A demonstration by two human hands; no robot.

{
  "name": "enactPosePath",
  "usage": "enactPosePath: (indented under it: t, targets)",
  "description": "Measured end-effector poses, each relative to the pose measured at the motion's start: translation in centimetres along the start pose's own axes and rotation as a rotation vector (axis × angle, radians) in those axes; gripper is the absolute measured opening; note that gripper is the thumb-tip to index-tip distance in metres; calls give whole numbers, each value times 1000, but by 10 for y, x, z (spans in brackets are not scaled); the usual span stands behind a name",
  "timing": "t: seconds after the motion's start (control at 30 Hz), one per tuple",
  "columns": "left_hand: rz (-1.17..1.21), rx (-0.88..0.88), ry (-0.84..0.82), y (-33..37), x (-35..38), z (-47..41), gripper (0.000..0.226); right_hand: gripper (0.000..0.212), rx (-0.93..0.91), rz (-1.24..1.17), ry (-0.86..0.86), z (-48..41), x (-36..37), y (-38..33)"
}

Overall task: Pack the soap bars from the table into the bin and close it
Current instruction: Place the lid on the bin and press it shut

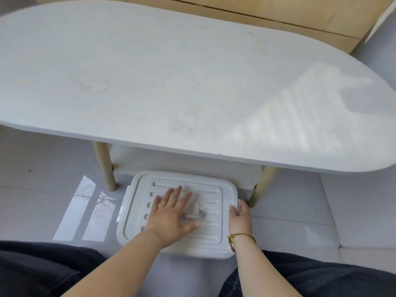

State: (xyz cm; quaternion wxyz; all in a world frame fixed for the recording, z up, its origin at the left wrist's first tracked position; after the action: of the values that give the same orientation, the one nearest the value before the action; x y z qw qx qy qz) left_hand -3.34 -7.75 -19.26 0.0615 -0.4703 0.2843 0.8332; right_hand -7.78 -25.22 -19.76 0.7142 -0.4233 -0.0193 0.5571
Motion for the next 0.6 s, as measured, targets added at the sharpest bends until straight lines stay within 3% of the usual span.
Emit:
enactPosePath:
  t: [0.2, 0.3, 0.43, 0.6]
  targets:
    - [-203, -24, -158, 4, 4, 7, 87, 81, 287, -199, -133, 0, -16, 11]
    - [-236, -36, -205, 5, 5, 5, 88, 77, 362, -198, -251, -2, -19, 14]
    - [-252, -48, -251, 5, 4, 3, 90, 77, 325, -281, -192, -7, -18, 18]
    - [-251, -63, -306, 7, 4, 1, 91, 35, 133, -185, 6, -6, -15, 12]
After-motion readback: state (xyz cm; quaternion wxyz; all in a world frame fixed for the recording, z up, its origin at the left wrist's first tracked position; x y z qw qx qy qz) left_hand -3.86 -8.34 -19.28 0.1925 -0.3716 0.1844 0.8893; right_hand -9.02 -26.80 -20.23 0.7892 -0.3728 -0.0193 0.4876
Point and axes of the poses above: each hand's wrist, its own z-axis away from the middle knuckle, its own x-axis out of the palm, y = z × x, the point moved 1 cm from there along -z, towards the middle knuckle, and after that the axes turned 6 degrees about x, right-handed, at the moved point
